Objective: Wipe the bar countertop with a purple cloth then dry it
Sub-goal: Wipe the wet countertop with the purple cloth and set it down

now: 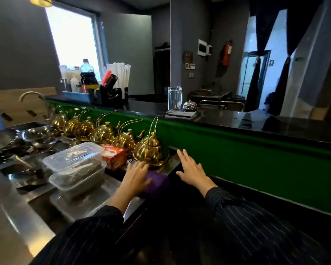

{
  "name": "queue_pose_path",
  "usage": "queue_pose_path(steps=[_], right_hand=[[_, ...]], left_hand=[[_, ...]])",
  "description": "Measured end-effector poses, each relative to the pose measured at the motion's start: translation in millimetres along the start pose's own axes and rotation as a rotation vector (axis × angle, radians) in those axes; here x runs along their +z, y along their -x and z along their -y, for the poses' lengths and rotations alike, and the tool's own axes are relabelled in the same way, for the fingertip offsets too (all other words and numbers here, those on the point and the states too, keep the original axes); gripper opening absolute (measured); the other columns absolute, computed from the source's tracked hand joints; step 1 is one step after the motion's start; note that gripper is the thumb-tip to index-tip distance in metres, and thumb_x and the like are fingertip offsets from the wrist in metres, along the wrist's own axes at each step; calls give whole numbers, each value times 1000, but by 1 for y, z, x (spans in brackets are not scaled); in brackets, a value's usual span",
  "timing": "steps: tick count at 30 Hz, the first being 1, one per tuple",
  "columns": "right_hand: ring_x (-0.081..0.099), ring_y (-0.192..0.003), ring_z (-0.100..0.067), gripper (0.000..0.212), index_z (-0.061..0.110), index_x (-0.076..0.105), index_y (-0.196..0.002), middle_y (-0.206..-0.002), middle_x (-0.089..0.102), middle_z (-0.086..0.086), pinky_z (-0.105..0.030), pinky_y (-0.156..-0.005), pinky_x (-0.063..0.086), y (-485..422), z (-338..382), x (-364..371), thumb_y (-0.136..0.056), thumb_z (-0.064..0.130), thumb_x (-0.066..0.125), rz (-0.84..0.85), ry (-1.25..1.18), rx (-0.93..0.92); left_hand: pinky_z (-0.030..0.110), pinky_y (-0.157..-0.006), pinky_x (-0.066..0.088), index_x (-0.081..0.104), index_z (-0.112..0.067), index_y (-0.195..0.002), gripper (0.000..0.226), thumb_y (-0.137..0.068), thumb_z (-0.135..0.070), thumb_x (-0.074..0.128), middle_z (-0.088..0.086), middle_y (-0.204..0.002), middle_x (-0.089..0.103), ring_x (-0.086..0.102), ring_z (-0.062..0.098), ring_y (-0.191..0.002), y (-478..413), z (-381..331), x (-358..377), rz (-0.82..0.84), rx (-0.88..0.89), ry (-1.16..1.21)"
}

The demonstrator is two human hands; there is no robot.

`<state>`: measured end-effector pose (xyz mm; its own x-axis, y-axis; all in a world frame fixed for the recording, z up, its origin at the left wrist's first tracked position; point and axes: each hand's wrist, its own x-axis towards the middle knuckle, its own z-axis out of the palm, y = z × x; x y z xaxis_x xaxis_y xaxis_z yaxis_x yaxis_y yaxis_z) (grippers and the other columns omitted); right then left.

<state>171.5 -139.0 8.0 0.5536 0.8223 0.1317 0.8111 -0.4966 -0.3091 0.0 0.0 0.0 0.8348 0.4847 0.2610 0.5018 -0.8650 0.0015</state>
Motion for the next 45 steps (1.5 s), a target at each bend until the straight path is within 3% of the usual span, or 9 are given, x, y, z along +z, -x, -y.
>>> queue_pose_path(steps=[2, 6, 14, 21, 26, 30, 34, 38, 45], right_hand=[[10, -151, -25, 72, 22, 5, -156, -165, -1, -3, -64, -112, 18, -4, 19, 18, -98, 23, 48, 118, 4, 0], [31, -140, -30, 45, 9, 46, -137, -144, 40, -11, -71, -105, 23, -6, 50, 54, -92, 5, 39, 196, 105, 9], [37, -128, -33, 36, 5, 48, -130, -136, 42, -13, -53, -102, 38, -4, 62, 79, -95, 6, 42, -24, 90, 93], [35, -129, -32, 36, 5, 45, -129, -136, 41, -13, -48, -100, 39, -9, 58, 73, -93, 8, 46, -40, -34, 133], [51, -120, -35, 31, 7, 42, -122, -125, 56, -15, -49, -100, 38, 1, 45, 54, -92, 11, 47, -29, -160, 115], [58, -105, -36, 24, 7, 43, -114, -112, 60, -14, -51, -97, 40, 20, 13, 10, -90, 1, 42, -163, -116, 39], [59, -92, -37, 20, 11, 45, -106, -104, 57, -12, -44, -83, 41, 44, -47, -54, -90, -1, 40, -314, -9, 30], [58, -83, -34, 18, 12, 51, -103, -102, 52, -9, -37, -71, 37, 84, -120, -123, -91, -1, 45, -455, 97, 63], [57, -86, -29, 19, 10, 58, -100, -99, 54, -9, -39, -72, 42, 140, -220, -225, -88, -2, 53, -754, 413, 165]], left_hand=[[50, -110, 25, 44, -12, -133, 55, -86, -39, 52, 9, -142, 44, 37, 27, -135, 5, 6, 8, 46, -69, 57], [59, -110, 25, 34, -14, -140, 55, -93, -41, 44, 12, -144, 38, 33, 30, -136, 7, 15, 26, 180, -209, 158], [59, -103, 32, 29, -14, -141, 57, -92, -34, 50, 13, -144, 37, 34, 33, -134, -14, 7, 35, 177, -361, 433], [45, -90, 34, 55, -12, -85, 8, -79, -9, 51, 7, -97, 53, 50, 29, -108, -28, -11, 27, 62, -476, 535], [47, -96, 39, 56, -14, -94, 16, -80, -10, 52, 6, -105, 52, 49, 24, -103, -27, -21, 29, -80, -226, 494], [44, -80, 52, 57, -10, -92, 11, -83, -10, 53, 6, -90, 65, 63, 24, -85, -45, -52, 13, -140, -17, 515], [43, -73, 52, 58, -8, -91, 17, -82, -19, 50, 12, -87, 70, 65, 33, -82, -72, -120, -8, -228, 113, 550], [45, -69, 50, 57, -9, -86, 7, -80, -10, 53, 13, -83, 70, 64, 36, -80, -96, -207, -28, -251, 247, 635], [38, -75, 50, 62, -6, -97, 15, -83, -5, 56, 13, -94, 71, 65, 30, -88, -126, -342, -85, -437, 549, 804]])
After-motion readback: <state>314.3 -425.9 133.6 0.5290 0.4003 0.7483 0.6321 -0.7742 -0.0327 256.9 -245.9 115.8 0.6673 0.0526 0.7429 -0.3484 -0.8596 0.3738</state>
